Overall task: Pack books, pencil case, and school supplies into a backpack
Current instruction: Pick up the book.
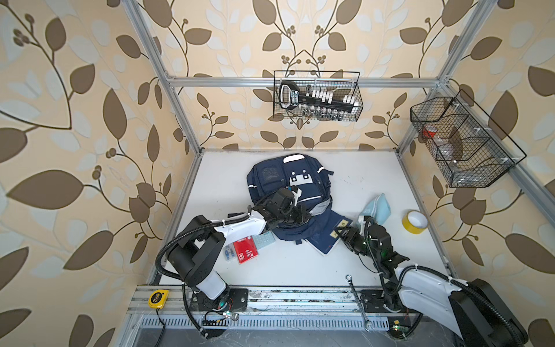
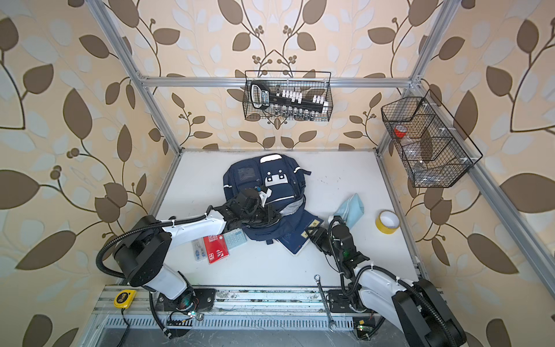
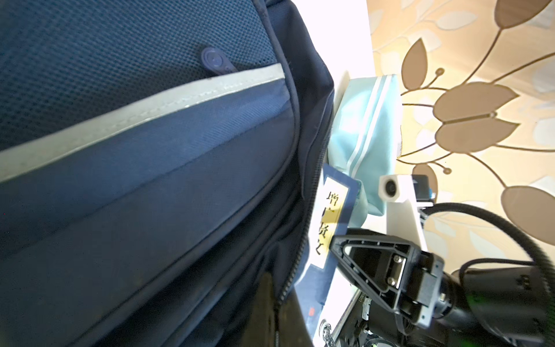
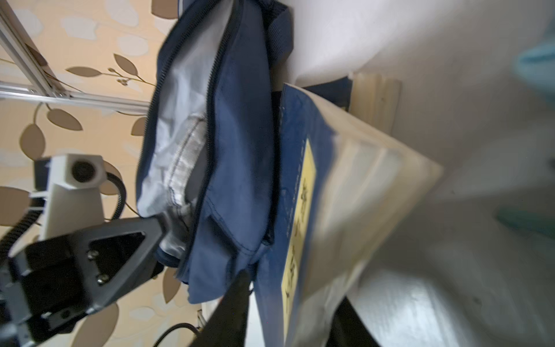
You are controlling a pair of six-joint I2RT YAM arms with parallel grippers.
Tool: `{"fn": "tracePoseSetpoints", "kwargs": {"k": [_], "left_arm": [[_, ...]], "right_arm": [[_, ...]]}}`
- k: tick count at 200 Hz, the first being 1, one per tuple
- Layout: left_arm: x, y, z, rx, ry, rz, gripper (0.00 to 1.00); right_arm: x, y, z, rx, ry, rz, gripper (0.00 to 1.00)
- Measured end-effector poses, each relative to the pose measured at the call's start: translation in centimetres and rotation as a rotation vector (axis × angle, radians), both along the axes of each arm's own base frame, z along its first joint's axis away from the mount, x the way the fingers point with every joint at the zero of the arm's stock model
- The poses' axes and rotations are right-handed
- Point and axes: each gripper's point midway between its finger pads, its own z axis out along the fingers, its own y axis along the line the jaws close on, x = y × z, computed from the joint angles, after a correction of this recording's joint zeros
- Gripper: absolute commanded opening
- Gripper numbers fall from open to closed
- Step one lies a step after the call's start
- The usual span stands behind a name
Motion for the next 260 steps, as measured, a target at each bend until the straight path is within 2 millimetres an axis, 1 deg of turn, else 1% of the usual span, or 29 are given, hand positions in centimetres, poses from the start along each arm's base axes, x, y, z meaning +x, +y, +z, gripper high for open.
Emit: {"fn": "tracePoseSetpoints", "kwargs": {"k": [15, 35, 40, 47, 60, 67, 80, 98, 105, 115, 127, 148, 164, 178, 198, 246, 260], "left_arm": [[0.0, 0.0, -0.1, 0.003, 0.000, -0.001, 0.00], [0.1, 0.2, 0.2, 0.016, -0.009, -0.002, 0.00], [0.1, 0.2, 0.3, 0.024, -0.013, 0.000, 0.00], [0.3, 0.3, 0.7, 0.035, -0.021, 0.001, 0.00], [0.8, 0.4, 1.9, 0.067, -0.053, -0.001, 0.00], [1.2, 0.5, 3.0, 0.084, -0.080, 0.002, 0.00], [2.1, 0.8, 5.7, 0.112, -0.152, 0.009, 0.00], [3.0, 1.6, 10.3, 0.132, -0.280, 0.031, 0.00], [3.2, 1.9, 11.7, 0.137, -0.323, 0.040, 0.00], [3.3, 2.5, 13.4, 0.144, -0.375, 0.052, 0.00], [3.3, 3.3, 14.5, 0.159, -0.414, 0.065, 0.00], [3.1, 4.1, 14.5, 0.185, -0.428, 0.075, 0.00], [2.8, 4.3, 13.7, 0.196, -0.416, 0.071, 0.00], [2.6, 4.4, 12.8, 0.207, -0.400, 0.066, 0.00], [2.4, 4.5, 12.1, 0.215, -0.386, 0.061, 0.00], [2.4, 4.4, 12.2, 0.209, -0.391, 0.060, 0.00], [2.4, 4.4, 12.2, 0.209, -0.391, 0.060, 0.00]], "right_arm": [[0.3, 0.1, 0.5, -0.013, -0.014, 0.005, 0.17], [0.3, -0.1, 0.5, -0.035, -0.008, 0.007, 0.02], [0.3, -0.1, 0.5, -0.037, 0.001, 0.003, 0.00], [0.2, -0.3, 0.6, -0.049, 0.003, 0.002, 0.00], [0.2, -0.5, 1.0, -0.070, 0.005, -0.003, 0.00], [0.2, -0.7, 1.5, -0.087, 0.002, -0.006, 0.00], [0.6, -1.0, 2.9, -0.123, -0.017, -0.010, 0.00], [1.1, -1.6, 5.7, -0.173, -0.069, -0.024, 0.00], [1.3, -1.8, 7.0, -0.191, -0.091, -0.031, 0.00], [1.5, -2.2, 8.8, -0.213, -0.126, -0.042, 0.00], [1.6, -2.7, 11.0, -0.240, -0.169, -0.054, 0.00], [1.6, -3.3, 14.0, -0.274, -0.223, -0.073, 0.00], [1.5, -3.5, 15.4, -0.284, -0.241, -0.074, 0.00], [1.4, -3.5, 15.8, -0.282, -0.242, -0.074, 0.00], [1.3, -3.4, 15.6, -0.269, -0.226, -0.072, 0.00], [1.4, -3.2, 16.1, -0.232, -0.214, -0.083, 0.00], [1.5, -3.4, 17.2, -0.239, -0.225, -0.091, 0.00]]}}
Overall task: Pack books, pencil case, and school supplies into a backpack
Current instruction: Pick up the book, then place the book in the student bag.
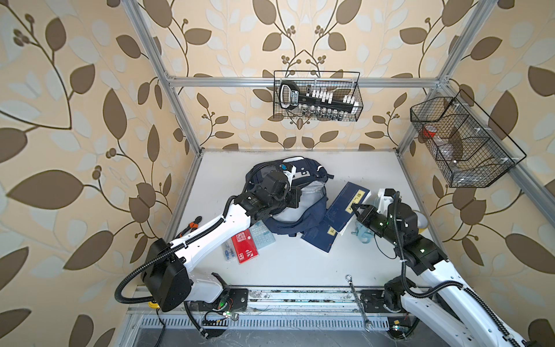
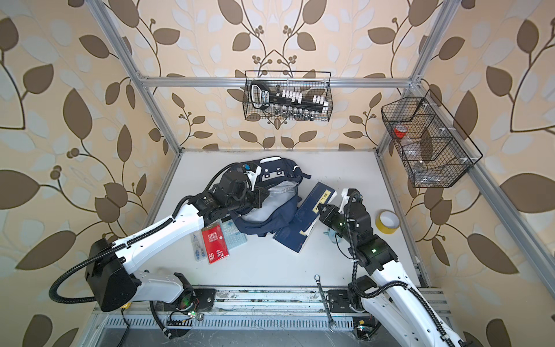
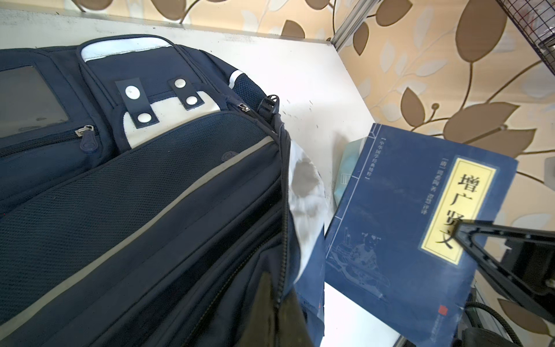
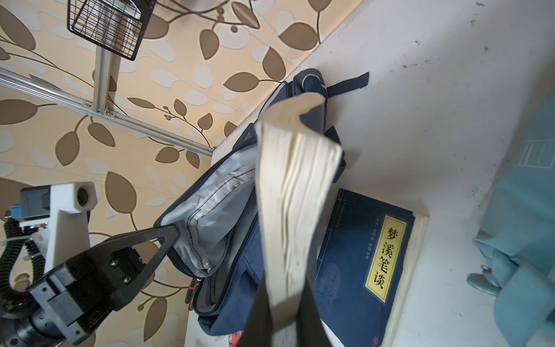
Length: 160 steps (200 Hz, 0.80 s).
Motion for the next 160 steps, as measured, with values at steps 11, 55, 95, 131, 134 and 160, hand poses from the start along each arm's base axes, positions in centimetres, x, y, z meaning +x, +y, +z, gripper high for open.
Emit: {"fn": "tracePoseSetpoints", "kwargs": {"k": [11, 55, 95, 131, 134, 160], "left_arm": [[0.0, 0.0, 0.0, -0.002, -0.003, 0.000, 0.00], [0.0, 0.0, -0.6, 0.002, 0.008, 0.002, 0.00], [0.1, -0.1, -0.7, -0.006, 0.018, 0.007, 0.00], [0.1, -0.4, -0.3, -0.034, 0.019, 0.006, 0.00], [0.1, -0.4, -0.3, -0.037, 0.019, 0.004, 0.00], [0.0, -0.5, -0.4, -0.039, 0.028, 0.001, 0.00]], "right_arm": [[0.1, -0.1, 1.3, 0.000, -0.021, -0.006, 0.00], [0.0, -0.4, 4.0, 0.016, -0.081, -0.020, 0.00], [0.3, 0.4, 3.6, 0.058, -0.066, 0.000, 0.00], [0.3, 2.7, -2.6, 0.103, 0.056, 0.073, 0.00], [0.3, 2.9, -3.1, 0.104, 0.069, 0.080, 0.00], [1.0, 4.7, -6.4, 0.123, 0.159, 0.139, 0.00]]}}
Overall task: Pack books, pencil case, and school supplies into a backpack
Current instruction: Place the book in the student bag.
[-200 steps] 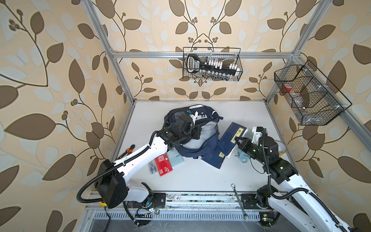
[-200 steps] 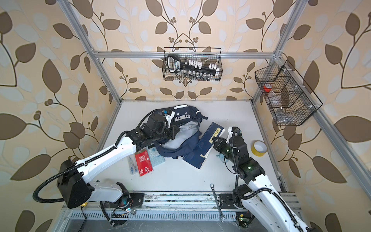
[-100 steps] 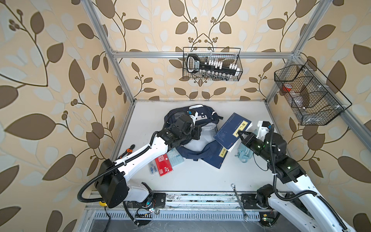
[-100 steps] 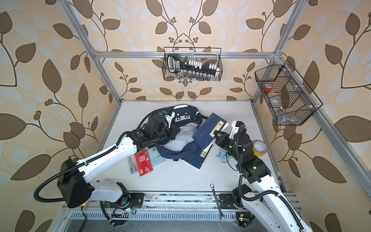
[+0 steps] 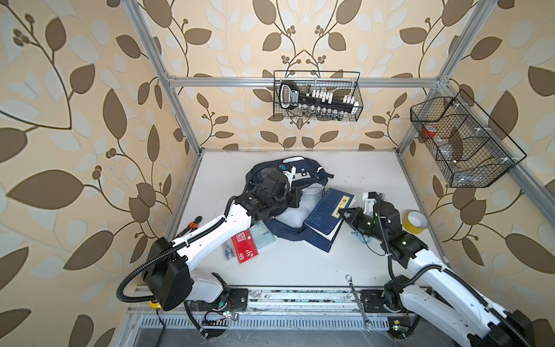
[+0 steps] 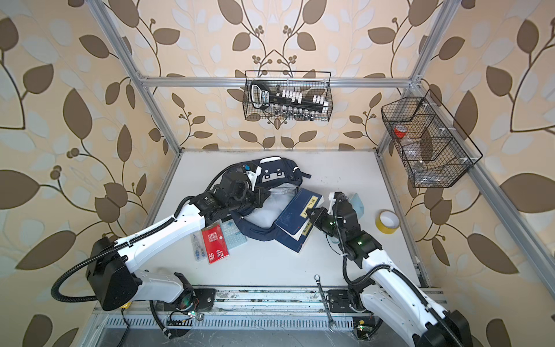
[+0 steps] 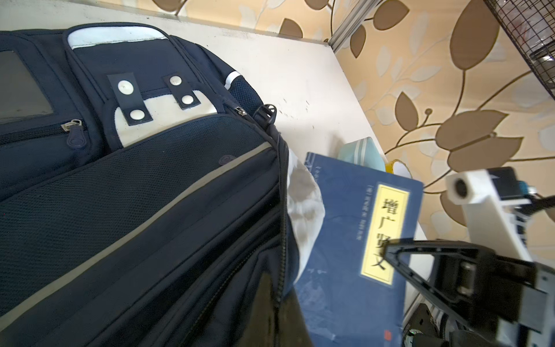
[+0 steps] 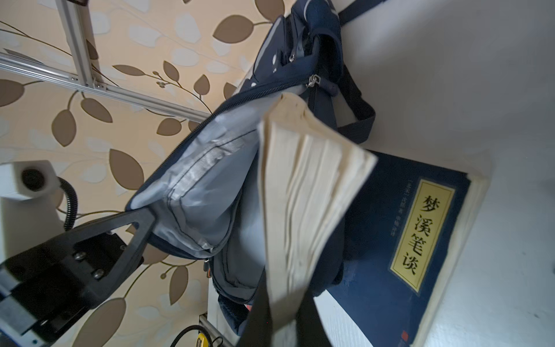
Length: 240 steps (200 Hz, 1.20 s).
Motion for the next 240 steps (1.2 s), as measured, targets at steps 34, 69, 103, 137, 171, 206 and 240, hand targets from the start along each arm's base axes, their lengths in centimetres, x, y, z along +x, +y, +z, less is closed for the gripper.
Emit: {"fn": "tracePoseSetpoints", "kwargs": {"k": [34, 69, 103, 137, 171, 206, 240], "left_arm": [[0.1, 0.2, 0.0, -0.002, 0.005, 0.003, 0.00], [0.1, 0.2, 0.0, -0.009, 0.010, -0.005, 0.00], [0.1, 0.0, 0.1, -0.019, 0.002, -0.010, 0.00], [0.1, -0.4, 0.2, -0.045, -0.011, -0.028, 0.00], [0.0, -0.7, 0.1, -0.065, -0.008, -0.031, 0.00], [-0.3, -0.9, -0.2, -0.082, 0.010, -0.050, 0.00], [-0.3, -1.3, 0.4, -0.117, 0.010, -0.066, 0.00]], "right_arm": [[0.7, 1.9, -0.2, 0.046, -0.003, 0.077, 0.00], [1.6, 3.4, -2.4, 0.076, 0.059, 0.147, 0.00], [3.0, 1.7, -2.3, 0.153, 0.099, 0.150, 0.00], [4.4, 2.3, -0.8, 0.245, 0.105, 0.235, 0.00], [3.7, 6.0, -2.3, 0.273, 0.176, 0.378, 0.00], [4.7, 8.6, -3.0, 0.237, 0.190, 0.450, 0.00], [7.5, 9.9, -3.5, 0.187, 0.186, 0.457, 0.00]]}}
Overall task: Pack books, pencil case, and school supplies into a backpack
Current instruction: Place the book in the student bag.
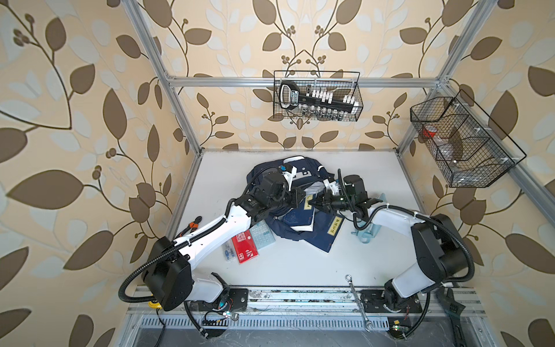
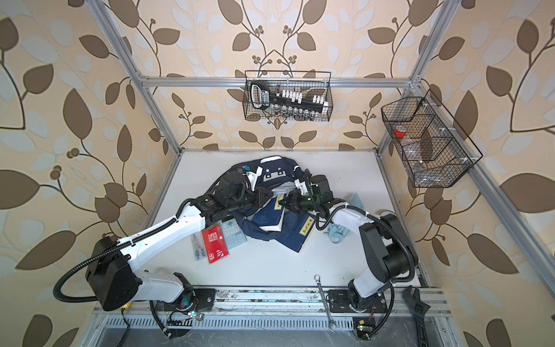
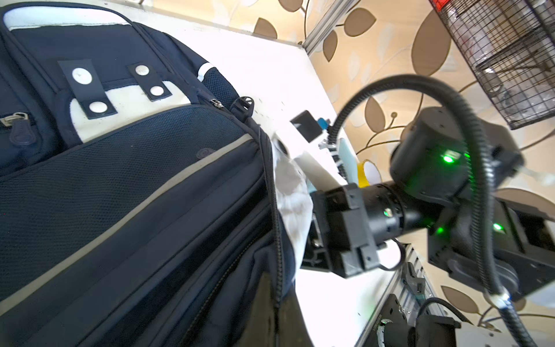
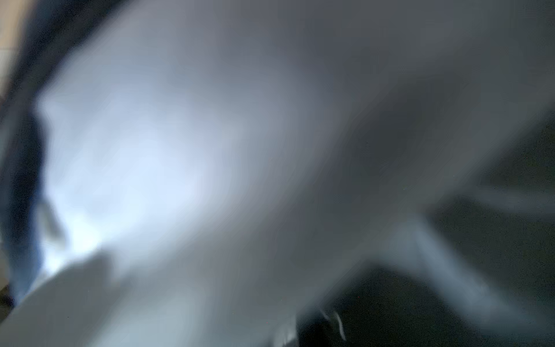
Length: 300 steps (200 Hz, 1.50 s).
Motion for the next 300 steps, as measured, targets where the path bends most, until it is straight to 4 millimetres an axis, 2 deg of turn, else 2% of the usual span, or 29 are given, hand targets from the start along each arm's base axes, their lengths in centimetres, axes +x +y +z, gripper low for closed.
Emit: {"fn": "tracePoseSetpoints", "kwargs": {"k": [35, 57, 116, 181, 200, 230, 240, 260, 300], "left_arm": [[0.0, 0.1, 0.2, -0.012, 0.003, 0.002, 0.00], [-0.3, 0.3, 0.2, -0.024, 0.012, 0.006, 0.00], [-0.6, 0.3, 0.1, -0.040, 0.022, 0.001, 0.00], [-0.4, 0.3, 0.0, -0.053, 0.032, 0.011, 0.00], [-0.4, 0.3, 0.0, -0.053, 0.031, 0.011, 0.00], [0.0, 0.8, -0.1, -0.052, 0.031, 0.026, 0.00], [0.4, 1.2, -0.1, -0.054, 0.033, 0.037, 0.00], [1.1, 2.1, -0.3, -0.060, 0.034, 0.062, 0.00], [1.4, 2.3, -0.3, -0.063, 0.031, 0.072, 0.00]], "right_arm": [[3.8, 0.7, -2.0, -0.041, 0.017, -0.030, 0.00], [5.1, 1.0, -2.5, -0.036, 0.019, -0.064, 0.00], [6.0, 4.0, -2.0, 0.054, -0.003, -0.138, 0.00], [6.1, 6.2, -3.3, 0.052, -0.023, -0.276, 0.00], [6.1, 6.4, -4.1, 0.039, -0.012, -0.294, 0.24], [6.2, 5.9, -4.6, 0.013, -0.014, -0.305, 0.50], [6.1, 5.4, -4.6, -0.017, -0.022, -0.310, 0.56], [5.5, 4.3, -3.6, -0.084, -0.049, -0.314, 0.62], [4.5, 1.0, 0.2, -0.194, -0.132, -0.340, 0.63]]}}
